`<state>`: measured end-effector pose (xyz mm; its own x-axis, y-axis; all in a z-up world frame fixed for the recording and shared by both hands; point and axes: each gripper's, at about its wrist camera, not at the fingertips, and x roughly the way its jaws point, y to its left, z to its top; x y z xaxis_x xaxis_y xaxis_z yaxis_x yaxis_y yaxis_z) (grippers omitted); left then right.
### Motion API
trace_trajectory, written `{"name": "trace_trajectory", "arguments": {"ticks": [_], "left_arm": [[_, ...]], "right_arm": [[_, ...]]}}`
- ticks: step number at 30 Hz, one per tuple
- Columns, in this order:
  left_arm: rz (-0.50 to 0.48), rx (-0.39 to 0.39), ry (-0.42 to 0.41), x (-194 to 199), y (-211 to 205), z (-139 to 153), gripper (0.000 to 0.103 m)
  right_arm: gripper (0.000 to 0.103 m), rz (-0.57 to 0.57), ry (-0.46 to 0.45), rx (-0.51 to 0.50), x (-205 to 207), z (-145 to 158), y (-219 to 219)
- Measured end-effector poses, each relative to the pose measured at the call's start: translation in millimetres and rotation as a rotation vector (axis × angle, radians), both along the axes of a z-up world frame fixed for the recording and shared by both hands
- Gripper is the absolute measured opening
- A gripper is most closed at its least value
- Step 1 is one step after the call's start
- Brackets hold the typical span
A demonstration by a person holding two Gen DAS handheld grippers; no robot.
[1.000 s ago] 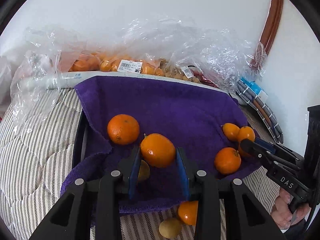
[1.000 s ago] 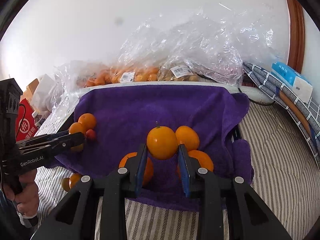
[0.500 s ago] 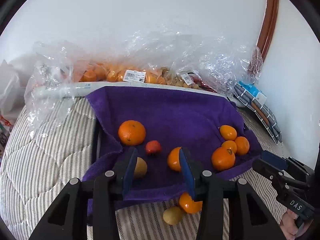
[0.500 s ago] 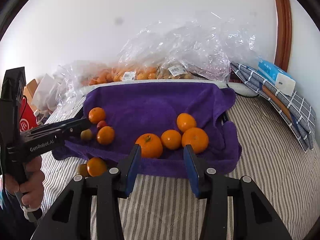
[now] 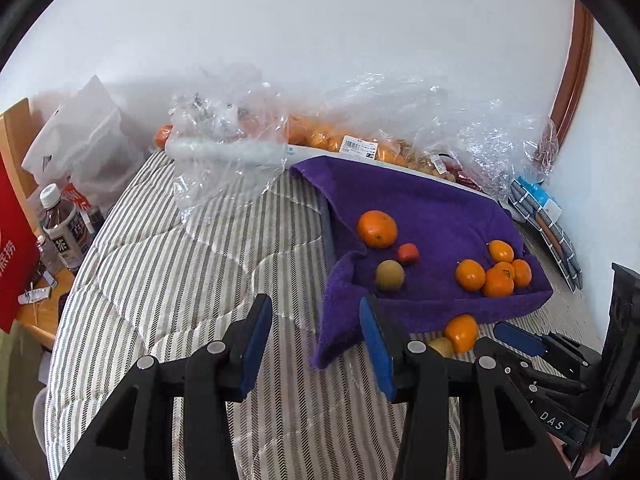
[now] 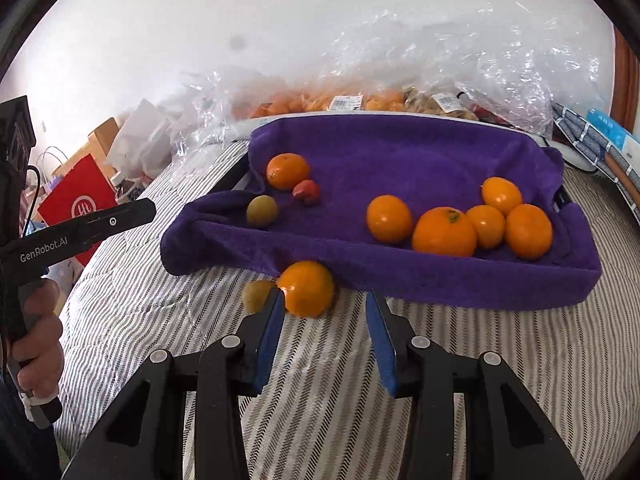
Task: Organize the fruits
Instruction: 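Open both tools to release the oranges onto the towel, then grasp an orange with the right tool while the left tool grasps a yellow-green fruit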
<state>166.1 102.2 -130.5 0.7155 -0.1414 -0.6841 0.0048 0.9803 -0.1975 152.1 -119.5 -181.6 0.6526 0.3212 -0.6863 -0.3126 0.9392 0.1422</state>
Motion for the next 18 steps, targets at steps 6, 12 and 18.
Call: {"name": "trace_trajectory", "arguments": {"ticks": [6,12,18], "left_arm": [[0.005,-0.024,0.021,-2.8,6.5,-11.2,0.043],[-0.007,-0.040,0.028,-2.5,8.0,-15.8,0.043],[-0.002,-0.035,0.042,-2.3,10.9,-20.5,0.043]], "right_arm": [[0.042,0.011,0.029,-0.014,14.4,-8.0,12.5],[0.042,0.023,0.046,-0.021,23.1,-11.5,17.2],[0.035,0.034,0.040,-0.023,25.4,-13.6,21.6]]}}
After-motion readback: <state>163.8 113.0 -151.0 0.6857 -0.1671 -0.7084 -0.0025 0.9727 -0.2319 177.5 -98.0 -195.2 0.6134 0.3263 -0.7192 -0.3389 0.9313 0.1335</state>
